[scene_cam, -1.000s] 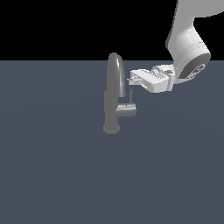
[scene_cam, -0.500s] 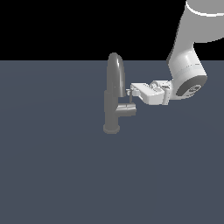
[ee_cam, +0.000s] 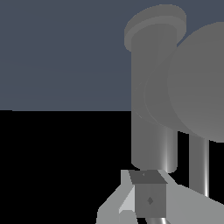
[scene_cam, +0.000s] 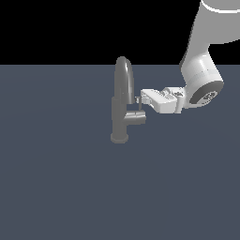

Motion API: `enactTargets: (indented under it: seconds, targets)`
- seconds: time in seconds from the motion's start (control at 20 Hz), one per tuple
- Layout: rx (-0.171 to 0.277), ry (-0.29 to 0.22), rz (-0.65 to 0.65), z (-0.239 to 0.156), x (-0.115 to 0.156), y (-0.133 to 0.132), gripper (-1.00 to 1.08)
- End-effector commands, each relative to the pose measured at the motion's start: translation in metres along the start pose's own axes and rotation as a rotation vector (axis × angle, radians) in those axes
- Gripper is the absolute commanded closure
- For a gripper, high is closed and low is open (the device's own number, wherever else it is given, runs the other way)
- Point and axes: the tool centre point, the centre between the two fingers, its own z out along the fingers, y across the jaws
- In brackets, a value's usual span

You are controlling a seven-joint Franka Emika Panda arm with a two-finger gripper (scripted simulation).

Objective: Turn on the faucet by rotating a designated handle.

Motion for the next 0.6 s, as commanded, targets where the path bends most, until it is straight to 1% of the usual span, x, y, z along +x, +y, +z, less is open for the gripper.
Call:
enactTargets:
  seconds: [0.0, 0.55]
  targets:
    - [0.000, 0.000, 0.000, 0.000, -0.001, 0.005, 1.08]
    - [0.001, 0.000, -0.001, 0.000, -0.007, 0.032, 1.08]
